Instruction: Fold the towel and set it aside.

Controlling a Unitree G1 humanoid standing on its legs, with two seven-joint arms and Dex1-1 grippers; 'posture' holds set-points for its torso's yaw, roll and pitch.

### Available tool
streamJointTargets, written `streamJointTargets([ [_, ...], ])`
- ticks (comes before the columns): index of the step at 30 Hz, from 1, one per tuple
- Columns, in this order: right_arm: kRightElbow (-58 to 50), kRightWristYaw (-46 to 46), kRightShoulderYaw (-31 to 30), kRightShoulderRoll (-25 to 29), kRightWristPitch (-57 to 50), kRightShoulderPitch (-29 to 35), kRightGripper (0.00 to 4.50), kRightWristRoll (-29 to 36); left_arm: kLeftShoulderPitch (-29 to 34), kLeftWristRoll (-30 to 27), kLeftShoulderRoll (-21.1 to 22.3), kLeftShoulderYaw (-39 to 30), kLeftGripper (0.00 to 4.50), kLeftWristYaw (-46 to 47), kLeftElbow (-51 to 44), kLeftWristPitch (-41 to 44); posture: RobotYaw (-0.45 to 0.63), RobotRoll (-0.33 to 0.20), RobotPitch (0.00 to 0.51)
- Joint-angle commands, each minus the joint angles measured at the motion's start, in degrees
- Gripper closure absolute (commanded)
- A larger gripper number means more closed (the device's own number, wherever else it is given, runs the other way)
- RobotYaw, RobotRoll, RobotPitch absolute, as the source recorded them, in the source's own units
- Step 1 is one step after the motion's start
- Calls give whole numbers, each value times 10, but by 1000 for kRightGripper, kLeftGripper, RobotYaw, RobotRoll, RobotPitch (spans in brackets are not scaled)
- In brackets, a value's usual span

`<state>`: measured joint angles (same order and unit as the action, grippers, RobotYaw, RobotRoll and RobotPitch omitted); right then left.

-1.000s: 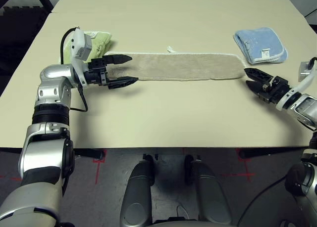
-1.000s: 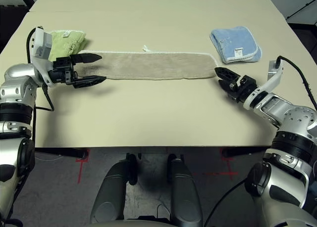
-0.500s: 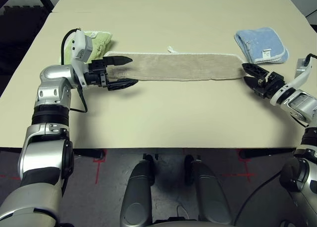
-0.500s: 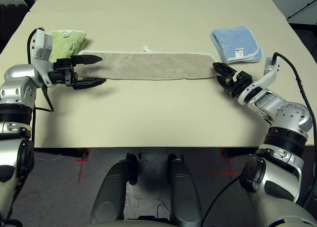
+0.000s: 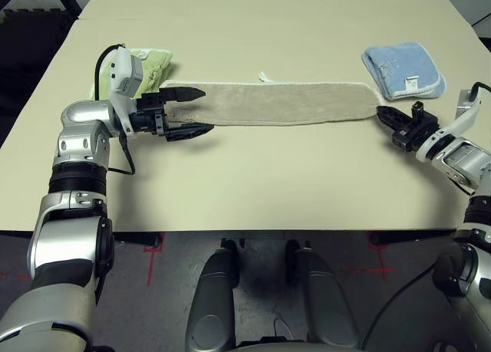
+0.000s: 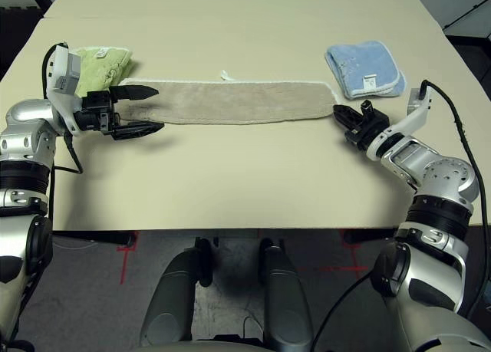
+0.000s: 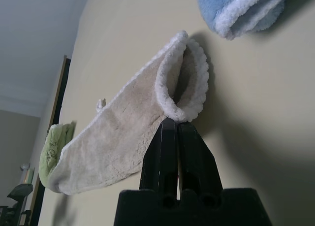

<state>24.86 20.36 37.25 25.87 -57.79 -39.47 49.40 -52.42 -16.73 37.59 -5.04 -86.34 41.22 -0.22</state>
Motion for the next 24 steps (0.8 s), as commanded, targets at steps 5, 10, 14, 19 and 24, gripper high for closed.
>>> streamJointTargets([
  [5,-8,-3,6,16,-14,34,4458,8,6,5,8,9,0,-4,-8,2,-27,0,291],
  [10,-40,-10,33,38,-25,61,4458,36,6,3,7,9,0,-2,-9,3,-34,0,288],
  [14,-59,-13,43,54,-36,80,4458,50,5,2,6,9,0,-1,-9,4,-41,0,287],
  [19,-61,-13,40,62,-30,73,4458,56,-2,2,3,12,0,1,-6,8,-45,0,285],
  [24,-70,7,10,57,-22,43,4458,56,-1,0,3,13,0,0,-11,12,-39,0,284],
])
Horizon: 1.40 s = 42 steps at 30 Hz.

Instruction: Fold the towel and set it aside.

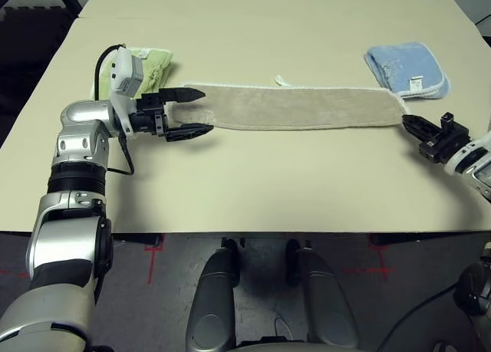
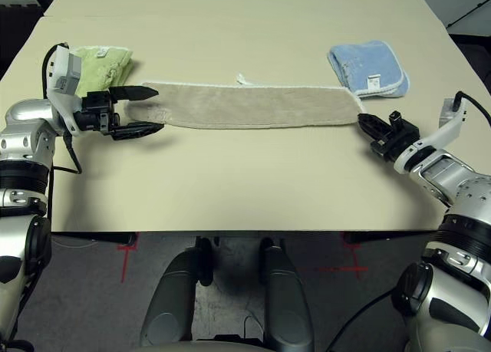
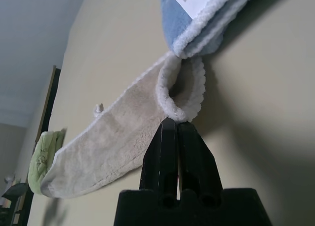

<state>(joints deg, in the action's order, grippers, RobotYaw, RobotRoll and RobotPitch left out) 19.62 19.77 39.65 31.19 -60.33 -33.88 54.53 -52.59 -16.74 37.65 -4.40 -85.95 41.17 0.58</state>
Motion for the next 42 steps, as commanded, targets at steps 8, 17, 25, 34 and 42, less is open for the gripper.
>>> streamJointTargets([
  [8,-90,58,-94,-29,-29,-39,4458,30,6,-1,6,5,0,-4,-20,11,-20,0,272],
  [17,-168,96,-230,-34,-14,-29,4458,-24,11,-1,11,4,0,-3,-29,14,-4,0,267],
  [25,-166,71,-267,-65,-14,-55,4458,-48,14,-1,14,4,0,0,-34,20,-4,0,271],
  [34,-143,65,-307,-98,-2,-73,4458,-99,11,1,12,6,0,2,-31,19,-4,0,272],
  [42,-136,73,-330,-105,-6,-74,4234,-124,14,0,15,6,0,3,-34,22,3,0,272],
])
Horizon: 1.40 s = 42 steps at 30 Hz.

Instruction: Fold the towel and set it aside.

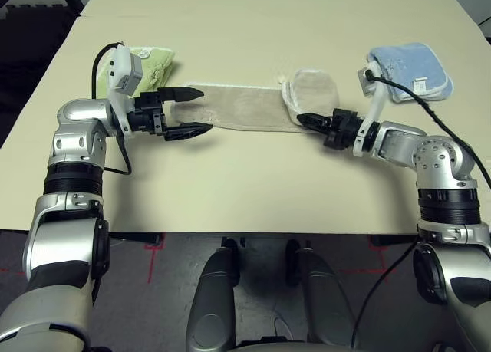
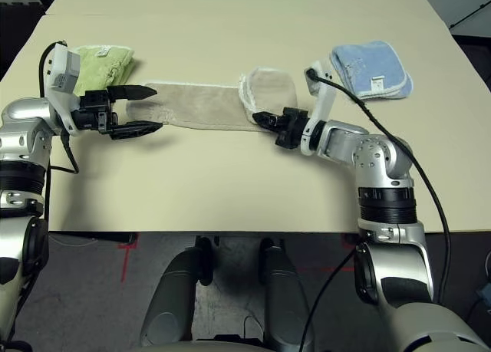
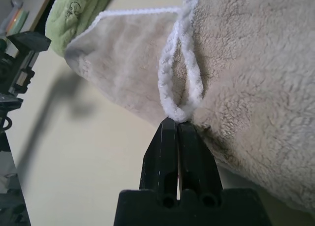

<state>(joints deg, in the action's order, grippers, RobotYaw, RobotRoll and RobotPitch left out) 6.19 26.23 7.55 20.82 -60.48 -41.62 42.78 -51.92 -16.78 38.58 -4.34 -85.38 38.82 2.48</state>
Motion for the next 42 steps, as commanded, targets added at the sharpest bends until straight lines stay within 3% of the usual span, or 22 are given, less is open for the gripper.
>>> streamJointTargets([
  [1,-3,11,-11,-2,-5,4,3975,-8,7,1,6,5,0,-2,-10,3,3,0,272],
  [5,-9,26,-19,-8,4,-5,2678,-11,7,3,7,6,0,-2,-8,3,-2,0,269],
  [12,8,113,-130,5,82,-19,26,-94,3,4,5,9,0,-2,-4,2,1,0,268],
  [15,13,140,-159,4,102,-22,26,-120,5,3,6,9,0,-1,-8,3,7,0,268],
  [25,19,184,-172,9,138,-40,26,-166,14,2,9,9,0,1,-18,8,5,0,264],
  [31,12,206,-97,31,168,-57,26,-144,15,-2,3,6,0,13,-17,18,-6,0,262],
  [34,13,290,-71,79,208,-49,26,-125,17,-5,1,2,0,22,-15,27,-13,0,261],
  [39,115,444,-41,166,365,-33,26,-145,18,-6,-1,0,0,34,-10,30,-13,0,259],
  [42,230,539,-53,201,565,-33,26,-204,27,-3,-4,-1,0,56,-18,31,-14,0,259],
])
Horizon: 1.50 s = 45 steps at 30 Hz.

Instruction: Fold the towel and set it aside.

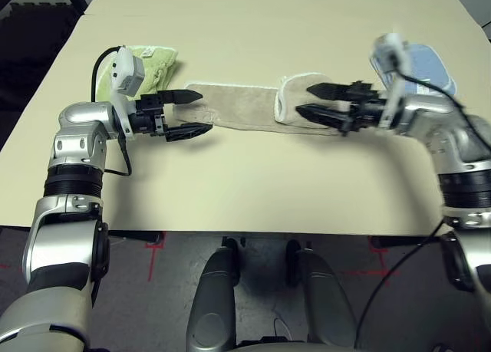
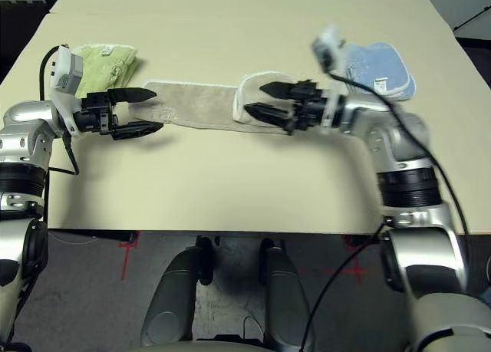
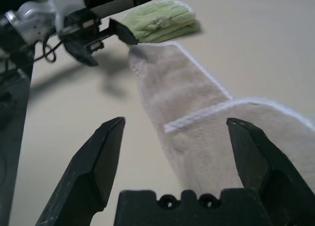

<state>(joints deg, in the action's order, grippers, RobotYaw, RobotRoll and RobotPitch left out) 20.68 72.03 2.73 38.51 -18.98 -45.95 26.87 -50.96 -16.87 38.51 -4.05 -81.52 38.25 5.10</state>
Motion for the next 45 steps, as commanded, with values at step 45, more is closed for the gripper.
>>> streamJointTargets([
  [45,341,193,2,18,368,-66,26,-100,-67,-85,69,-31,0,254,-23,652,22,0,274],
])
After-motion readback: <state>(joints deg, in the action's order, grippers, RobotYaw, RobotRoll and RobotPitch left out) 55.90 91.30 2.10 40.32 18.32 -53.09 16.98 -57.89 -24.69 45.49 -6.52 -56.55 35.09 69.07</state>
